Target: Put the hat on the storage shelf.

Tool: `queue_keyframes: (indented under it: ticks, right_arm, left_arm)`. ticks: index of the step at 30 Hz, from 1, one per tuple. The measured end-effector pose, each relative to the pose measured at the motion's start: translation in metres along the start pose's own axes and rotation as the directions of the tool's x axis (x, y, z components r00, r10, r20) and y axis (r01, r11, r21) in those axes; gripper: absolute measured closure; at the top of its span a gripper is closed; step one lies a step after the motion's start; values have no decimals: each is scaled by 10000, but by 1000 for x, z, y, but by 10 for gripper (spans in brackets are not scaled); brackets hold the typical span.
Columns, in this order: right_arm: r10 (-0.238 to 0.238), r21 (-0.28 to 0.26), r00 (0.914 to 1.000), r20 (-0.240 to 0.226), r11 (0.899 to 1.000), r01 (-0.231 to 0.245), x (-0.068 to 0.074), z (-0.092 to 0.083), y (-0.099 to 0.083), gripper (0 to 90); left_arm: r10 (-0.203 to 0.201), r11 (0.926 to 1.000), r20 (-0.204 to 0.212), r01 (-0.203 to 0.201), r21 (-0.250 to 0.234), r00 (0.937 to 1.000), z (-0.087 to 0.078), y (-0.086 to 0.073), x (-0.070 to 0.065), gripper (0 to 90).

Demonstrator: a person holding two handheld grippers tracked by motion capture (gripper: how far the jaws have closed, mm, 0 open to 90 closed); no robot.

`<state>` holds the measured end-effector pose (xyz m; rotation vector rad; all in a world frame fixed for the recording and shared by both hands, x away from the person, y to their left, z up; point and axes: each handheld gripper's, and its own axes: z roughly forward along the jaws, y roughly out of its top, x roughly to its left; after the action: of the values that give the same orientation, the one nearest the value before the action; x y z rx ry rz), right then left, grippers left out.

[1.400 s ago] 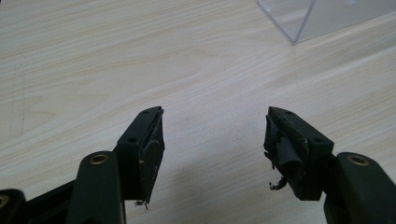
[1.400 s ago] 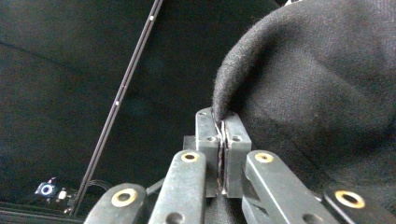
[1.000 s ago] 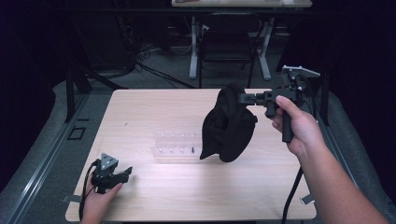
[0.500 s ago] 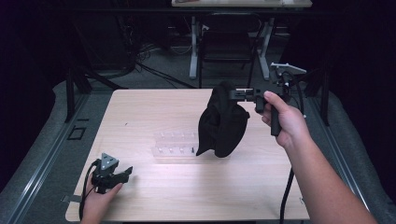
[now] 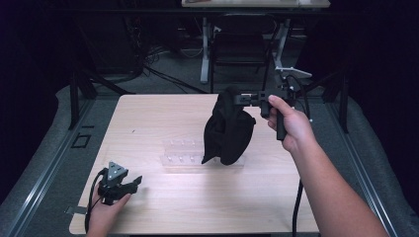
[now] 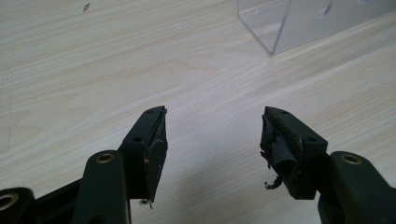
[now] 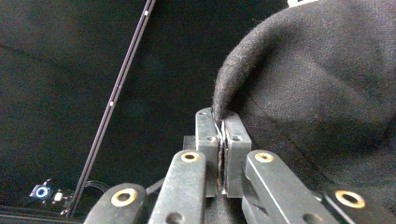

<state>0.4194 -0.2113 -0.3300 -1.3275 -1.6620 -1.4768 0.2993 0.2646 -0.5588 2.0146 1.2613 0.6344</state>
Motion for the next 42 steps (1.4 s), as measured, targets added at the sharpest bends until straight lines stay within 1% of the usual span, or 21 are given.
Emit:
queue_keyframes:
  ticks: [3,4,5,6,12,13,14,17,19,21,23,25,27,28,31,33,35,36,39,42]
  right_arm:
    - [11,22,10000,29,10000,-11,-2,2,1,884]
    - [55,-6,10000,28,10000,-55,-2,3,2,884]
    - [38,12,10000,26,10000,-38,-3,4,3,883]
    - [21,48,10000,67,10000,-21,-4,4,4,884]
    - [43,100,9998,194,9999,-45,-9,9,6,883]
    - [55,133,9998,181,9999,-58,-10,9,7,883]
    - [82,103,9998,159,9999,-84,-11,9,7,884]
    - [142,76,9998,137,9999,-143,-14,11,8,883]
    - [148,58,9999,82,9999,-149,-14,11,9,883]
    - [152,62,9999,42,9999,-152,-15,12,9,883]
    - [165,13,9999,-42,9999,-165,-16,15,10,882]
    - [136,73,9999,-80,9999,-136,-15,17,10,882]
    - [147,89,9998,-105,9999,-146,-14,20,9,880]
    - [139,100,9999,-103,9999,-137,-14,21,9,880]
    - [43,161,10000,11,9999,-43,-10,23,9,877]
    - [13,195,10000,60,9998,-14,-9,24,10,876]
    - [-8,212,10000,74,9998,6,-8,25,9,875]
    - [-41,186,9999,95,9998,40,-7,25,9,875]
    - [-66,174,9999,126,9998,64,-6,27,8,875]
    - [-57,160,9999,134,9999,55,-4,29,8,875]
  left_arm:
    - [179,9998,73,-179,27,9998,-1,2,-2,410]
    - [176,9998,44,-176,-101,9998,0,2,-3,409]
    - [162,9998,75,-162,-72,9998,-1,2,-4,409]
    - [235,9997,87,-235,-57,9997,-1,3,-4,408]
    - [250,9995,169,-247,-179,9995,-3,5,-7,407]
    - [186,9995,171,-182,-251,9997,-3,6,-9,408]
    - [267,9993,175,-262,-281,9995,-3,6,-9,407]
    - [288,9990,241,-280,-341,9993,-5,9,-12,407]
    - [381,9984,321,-367,-432,9988,-7,12,-13,408]
    - [352,9981,450,-329,-519,9984,-8,17,-17,408]
    - [526,9973,585,-495,-537,9969,-8,21,-21,415]
    - [672,9966,773,-633,-528,9947,-8,25,-26,432]
    - [748,9961,944,-701,-528,9927,-8,29,-31,440]
    - [841,9956,1012,-795,-489,9913,-8,31,-33,443]
    - [958,9946,1192,-902,-519,9882,-8,36,-39,443]
    - [1121,9930,1225,-1064,-520,9861,-8,40,-42,450]
    - [1171,9924,1319,-1110,-529,9843,-9,43,-45,460]
    - [1125,9929,1387,-1058,-549,9839,-9,45,-47,463]
    - [1185,9917,1605,-1087,-686,9799,-13,52,-52,487]
    - [1340,9889,1839,-1192,-891,9738,-16,59,-58,510]
